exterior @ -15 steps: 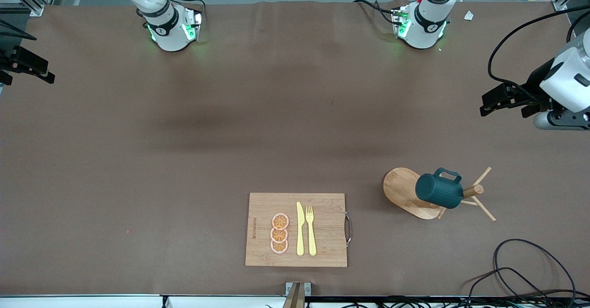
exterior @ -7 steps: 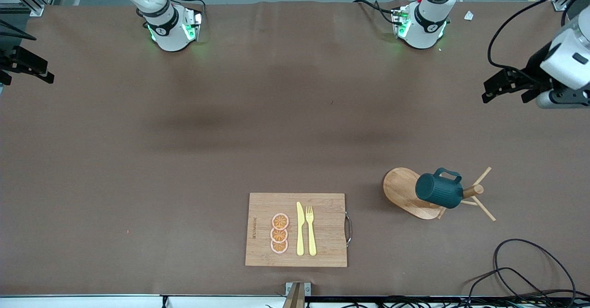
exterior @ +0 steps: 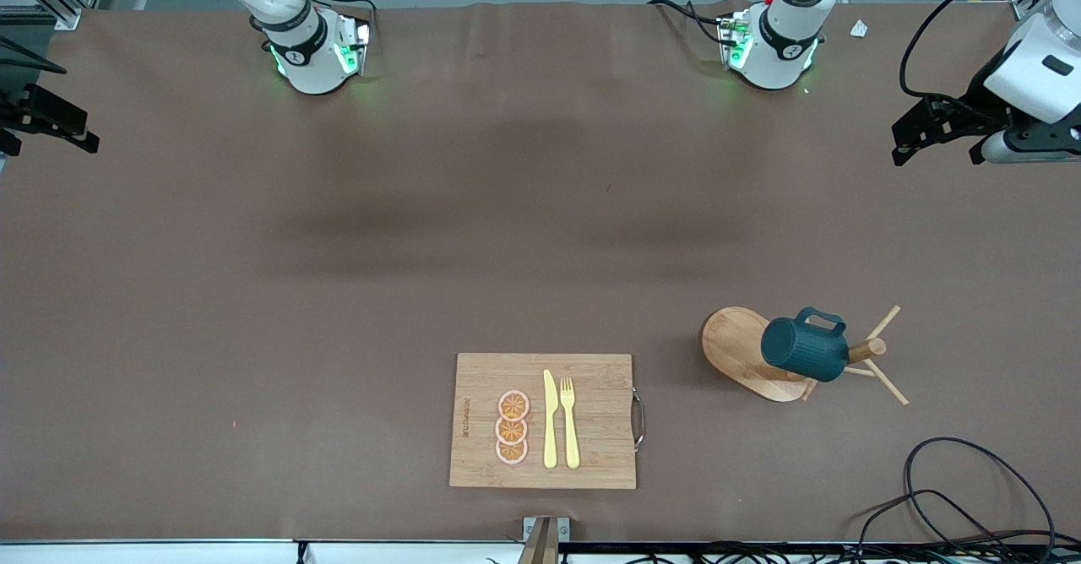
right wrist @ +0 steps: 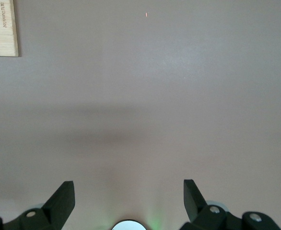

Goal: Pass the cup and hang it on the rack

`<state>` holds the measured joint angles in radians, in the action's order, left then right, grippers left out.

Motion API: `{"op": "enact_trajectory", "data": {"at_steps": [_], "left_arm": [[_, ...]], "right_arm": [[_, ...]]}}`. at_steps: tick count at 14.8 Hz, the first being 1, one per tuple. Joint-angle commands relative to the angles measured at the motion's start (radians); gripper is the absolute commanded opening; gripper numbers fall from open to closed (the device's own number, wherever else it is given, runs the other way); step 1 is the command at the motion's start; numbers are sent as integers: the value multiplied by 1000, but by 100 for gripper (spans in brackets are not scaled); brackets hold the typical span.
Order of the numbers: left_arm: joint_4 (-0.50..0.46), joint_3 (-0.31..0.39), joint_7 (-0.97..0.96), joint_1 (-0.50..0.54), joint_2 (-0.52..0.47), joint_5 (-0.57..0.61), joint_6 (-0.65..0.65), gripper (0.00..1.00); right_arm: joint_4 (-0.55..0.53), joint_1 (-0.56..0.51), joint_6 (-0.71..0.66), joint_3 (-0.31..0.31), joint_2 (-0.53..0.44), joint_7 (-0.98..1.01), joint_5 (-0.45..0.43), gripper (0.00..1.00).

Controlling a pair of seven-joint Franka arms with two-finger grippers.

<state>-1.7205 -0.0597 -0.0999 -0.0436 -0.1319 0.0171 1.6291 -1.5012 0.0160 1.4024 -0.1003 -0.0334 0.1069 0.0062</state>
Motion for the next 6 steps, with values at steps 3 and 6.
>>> {"op": "enact_trajectory", "data": {"at_steps": [3,6], "left_arm": [[39,0,6,-13,32,20,15,100],[78,-2,17,-2,63,20,15,100]], "right_arm": [[-24,-10,4,8,-25,13,-9,100],[-24,-10,4,7,-25,13,-9,100]]}}
